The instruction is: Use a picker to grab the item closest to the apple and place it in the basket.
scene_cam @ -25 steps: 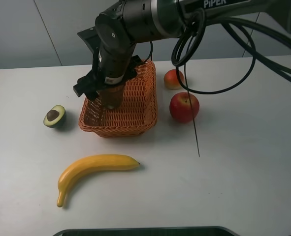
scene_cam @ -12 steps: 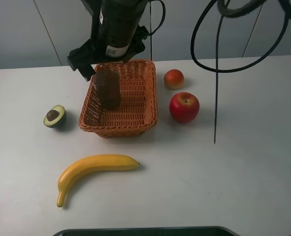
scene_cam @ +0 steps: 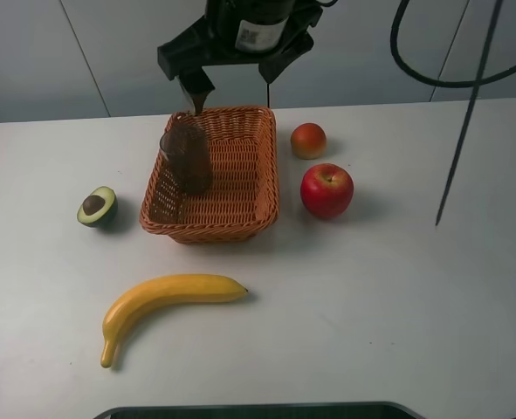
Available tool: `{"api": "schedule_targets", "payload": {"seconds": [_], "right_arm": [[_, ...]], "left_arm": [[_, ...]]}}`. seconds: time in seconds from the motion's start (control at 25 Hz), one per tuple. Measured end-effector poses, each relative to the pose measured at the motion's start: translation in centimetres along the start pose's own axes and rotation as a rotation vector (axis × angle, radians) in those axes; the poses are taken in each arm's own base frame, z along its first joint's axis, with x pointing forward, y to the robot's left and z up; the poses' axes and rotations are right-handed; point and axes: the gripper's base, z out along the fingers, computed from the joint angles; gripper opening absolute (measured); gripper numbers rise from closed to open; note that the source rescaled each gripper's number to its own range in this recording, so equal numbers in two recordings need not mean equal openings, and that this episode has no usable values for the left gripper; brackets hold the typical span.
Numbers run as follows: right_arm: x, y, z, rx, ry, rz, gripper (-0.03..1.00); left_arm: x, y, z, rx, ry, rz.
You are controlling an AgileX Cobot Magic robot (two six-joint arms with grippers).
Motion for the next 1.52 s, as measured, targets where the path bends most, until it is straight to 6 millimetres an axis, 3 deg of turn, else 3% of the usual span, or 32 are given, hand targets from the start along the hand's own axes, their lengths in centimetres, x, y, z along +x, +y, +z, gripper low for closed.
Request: {"api": "schedule_targets", "payload": {"seconds": [0.36, 0.72, 0.92, 1.08, 1.52], "right_arm": [[4.7, -5.2, -3.0, 0.052, 0.015, 0.116, 0.98], [12.9, -11.8, -7.2, 0.147, 0.001, 0.351, 0.98], [17.9, -14.1, -9.9, 0.217, -0.08, 0.497, 0.98], [21.3, -14.0, -12.3, 0.259, -0.174, 0.527, 0.98], [29.9, -9.7, -18.4, 0.296, -0.455, 0.485, 0.98]], "left_arm": [[0.0, 0.0, 0.0, 0.0, 0.0, 0.0], [0.0, 0.0, 0.0, 0.0, 0.0, 0.0], [0.0, 0.0, 0.0, 0.0, 0.0, 0.0], [0.0, 0.0, 0.0, 0.0, 0.0, 0.0], [0.0, 0.0, 0.0, 0.0, 0.0, 0.0]]}}
